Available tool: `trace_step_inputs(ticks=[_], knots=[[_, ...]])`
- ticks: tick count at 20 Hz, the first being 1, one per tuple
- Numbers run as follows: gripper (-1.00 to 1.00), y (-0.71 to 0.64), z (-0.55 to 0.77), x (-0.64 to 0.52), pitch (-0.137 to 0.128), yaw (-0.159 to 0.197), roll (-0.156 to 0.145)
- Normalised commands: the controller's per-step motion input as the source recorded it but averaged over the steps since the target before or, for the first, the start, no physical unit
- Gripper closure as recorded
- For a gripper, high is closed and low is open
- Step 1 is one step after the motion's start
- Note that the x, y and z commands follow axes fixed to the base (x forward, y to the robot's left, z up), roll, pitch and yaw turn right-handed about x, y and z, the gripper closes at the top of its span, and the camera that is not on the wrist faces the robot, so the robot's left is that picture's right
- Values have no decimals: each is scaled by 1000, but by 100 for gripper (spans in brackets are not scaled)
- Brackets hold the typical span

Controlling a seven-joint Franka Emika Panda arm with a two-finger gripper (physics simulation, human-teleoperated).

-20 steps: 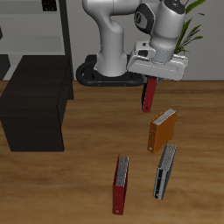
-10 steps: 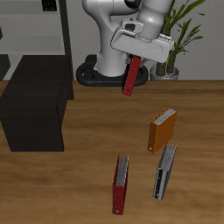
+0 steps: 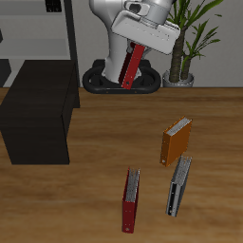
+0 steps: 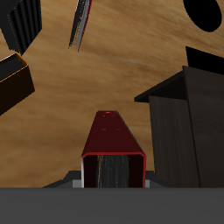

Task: Place the left red book flat on top of the shelf

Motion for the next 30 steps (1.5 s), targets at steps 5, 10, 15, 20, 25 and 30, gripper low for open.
trace_step_inputs(ticks=[5, 10, 15, 20, 25, 30], knots=[[100, -174, 279, 9, -44, 25, -94], [100, -171, 355, -29, -70, 29, -82], [100, -263, 269, 16, -55, 26, -112], [100, -278, 208, 12, -56, 18, -125], [100, -149, 194, 13, -46, 18, -87], [100, -272, 248, -20, -68, 13, -103]])
